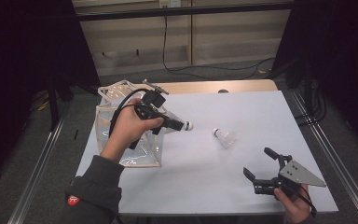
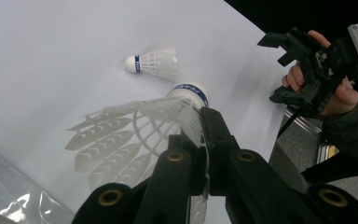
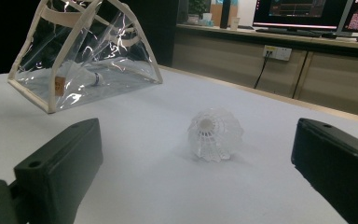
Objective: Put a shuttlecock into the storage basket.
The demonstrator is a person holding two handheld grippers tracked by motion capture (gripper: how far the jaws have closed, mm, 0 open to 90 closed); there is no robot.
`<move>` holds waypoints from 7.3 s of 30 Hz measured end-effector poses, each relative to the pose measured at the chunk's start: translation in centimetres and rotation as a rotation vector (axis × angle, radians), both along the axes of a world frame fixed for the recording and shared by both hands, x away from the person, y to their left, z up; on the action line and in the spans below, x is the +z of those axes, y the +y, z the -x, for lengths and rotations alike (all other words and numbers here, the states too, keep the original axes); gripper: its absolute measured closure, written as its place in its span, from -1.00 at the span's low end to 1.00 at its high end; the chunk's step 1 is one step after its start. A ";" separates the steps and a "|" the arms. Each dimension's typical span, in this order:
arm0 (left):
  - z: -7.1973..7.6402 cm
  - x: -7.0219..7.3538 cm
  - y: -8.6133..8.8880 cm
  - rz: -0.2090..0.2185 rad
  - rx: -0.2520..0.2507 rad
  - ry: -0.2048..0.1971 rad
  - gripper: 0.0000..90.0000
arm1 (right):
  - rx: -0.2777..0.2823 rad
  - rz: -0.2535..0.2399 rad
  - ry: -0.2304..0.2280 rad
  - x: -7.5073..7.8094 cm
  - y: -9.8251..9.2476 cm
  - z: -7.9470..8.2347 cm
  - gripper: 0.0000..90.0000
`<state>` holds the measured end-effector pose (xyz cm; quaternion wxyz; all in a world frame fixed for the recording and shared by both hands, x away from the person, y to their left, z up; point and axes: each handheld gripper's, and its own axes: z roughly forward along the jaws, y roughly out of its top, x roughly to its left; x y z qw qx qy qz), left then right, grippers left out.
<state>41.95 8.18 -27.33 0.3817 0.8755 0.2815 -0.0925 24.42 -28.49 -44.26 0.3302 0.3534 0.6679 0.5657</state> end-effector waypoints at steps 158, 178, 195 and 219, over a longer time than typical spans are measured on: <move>-6.2 3.6 7.8 -0.069 0.340 -0.095 0.98 | 0.006 -0.005 0.001 0.0 0.2 0.0 -0.96; -6.8 3.4 9.0 -0.073 0.392 -0.097 0.98 | 0.009 -0.005 0.004 0.0 0.1 0.0 -0.96; -7.3 3.1 9.8 -0.088 0.429 -0.102 0.98 | 0.007 -0.006 0.006 0.0 0.1 0.0 -0.96; -8.0 2.5 11.1 -0.101 0.507 -0.118 0.97 | 0.008 -0.002 -0.001 0.0 0.1 0.0 -0.96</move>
